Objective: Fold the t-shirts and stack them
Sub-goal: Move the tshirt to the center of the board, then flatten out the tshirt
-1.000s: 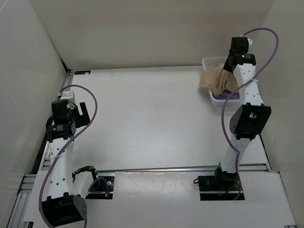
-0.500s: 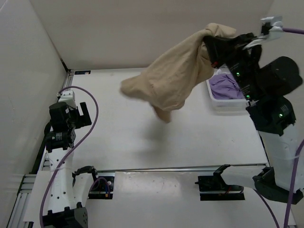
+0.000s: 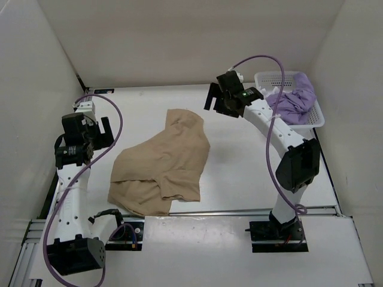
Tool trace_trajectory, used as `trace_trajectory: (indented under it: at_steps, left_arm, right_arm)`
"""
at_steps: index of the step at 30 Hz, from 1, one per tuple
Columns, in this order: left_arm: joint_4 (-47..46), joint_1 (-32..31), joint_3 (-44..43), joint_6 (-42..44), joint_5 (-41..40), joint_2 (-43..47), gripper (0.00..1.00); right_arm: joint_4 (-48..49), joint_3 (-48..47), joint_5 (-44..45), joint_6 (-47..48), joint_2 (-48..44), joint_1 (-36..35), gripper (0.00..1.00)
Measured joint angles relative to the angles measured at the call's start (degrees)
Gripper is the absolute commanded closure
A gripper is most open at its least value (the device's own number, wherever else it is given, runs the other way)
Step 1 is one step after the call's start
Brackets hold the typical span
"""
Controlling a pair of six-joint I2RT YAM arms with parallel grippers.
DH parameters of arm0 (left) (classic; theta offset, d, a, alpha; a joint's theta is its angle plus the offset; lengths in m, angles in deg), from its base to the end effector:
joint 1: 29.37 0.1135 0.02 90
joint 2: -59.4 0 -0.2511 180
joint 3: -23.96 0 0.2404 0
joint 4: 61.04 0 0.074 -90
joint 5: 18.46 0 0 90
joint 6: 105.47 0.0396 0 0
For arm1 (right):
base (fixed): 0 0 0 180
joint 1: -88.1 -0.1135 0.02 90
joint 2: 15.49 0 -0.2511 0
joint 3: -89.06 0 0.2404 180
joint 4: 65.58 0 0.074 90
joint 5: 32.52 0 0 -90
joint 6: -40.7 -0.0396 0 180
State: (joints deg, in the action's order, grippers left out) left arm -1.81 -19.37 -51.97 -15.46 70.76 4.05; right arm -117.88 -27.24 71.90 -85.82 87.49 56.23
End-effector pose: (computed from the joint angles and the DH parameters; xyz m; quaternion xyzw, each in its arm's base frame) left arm 0.1880 0.0337 0.3336 -0.0814 0.8976 0.0439 0.4311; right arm 0.3429 0.2016 0.3429 0.0903 0.8924 0.1464 0.4171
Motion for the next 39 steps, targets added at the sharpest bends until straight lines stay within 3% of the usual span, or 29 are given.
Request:
trace_trajectory:
  at_steps: [4, 9, 15, 19, 22, 23, 25, 26, 28, 34, 39]
  left_arm:
    - [1.97, 0.00, -0.13, 0.00, 3.87, -0.68, 0.00]
    - [2.82, -1.14, 4.52, 0.00, 3.61, -0.42, 0.00]
    - [1.97, -1.77, 20.98, 0.00, -4.04, -0.28, 0.00]
    - [1.40, -1.68, 27.74, 0.00, -7.56, 0.63, 0.00]
    - [0.85, -1.33, 29.29, 0.02, -8.92, 1.05, 0.00]
    - [0.61, -1.14, 29.31, 0.02, -9.22, 1.29, 0.00]
    - [-0.28, -0.57, 29.31, 0.02, -9.53, 2.08, 0.00]
    - [-0.50, -0.20, 29.31, 0.02, -9.73, 2.51, 0.00]
    - [-0.83, 0.35, 29.31, 0.00, -10.01, 3.15, 0.00]
    - [-1.40, 0.68, 29.33, 0.00, -10.67, 3.61, 0.00]
    - [-1.49, -1.55, 29.20, 0.02, -11.52, 2.36, 0.00]
  right_arm:
    - [-2.97, 4.00, -1.51, 4.09, -1.11, 0.66, 0.04]
    - [-0.07, 19.10, -7.93, 8.66, -9.18, -1.95, 0.04]
    - [2.54, 35.54, -13.90, 11.41, -9.55, -12.15, 0.04]
    - [4.63, 39.17, -17.05, 11.93, -7.80, -19.65, 0.07]
    - [7.02, 38.71, -18.34, 12.46, -4.33, -22.27, 0.21]
    - [7.26, 38.38, -18.69, 12.68, -2.95, -22.64, 0.35]
    - [7.34, 36.70, -19.89, 12.96, 0.24, -23.04, 0.54]
    - [7.78, 35.76, -20.59, 13.16, 1.20, -23.23, 0.81]
    - [9.01, 34.62, -20.98, 13.20, 2.99, -23.32, 1.00]
    - [11.74, 38.53, -23.43, 9.35, 0.57, -17.46, 1.00]
    - [12.46, 46.10, -21.51, 2.47, -13.25, 0.50, 1.00]
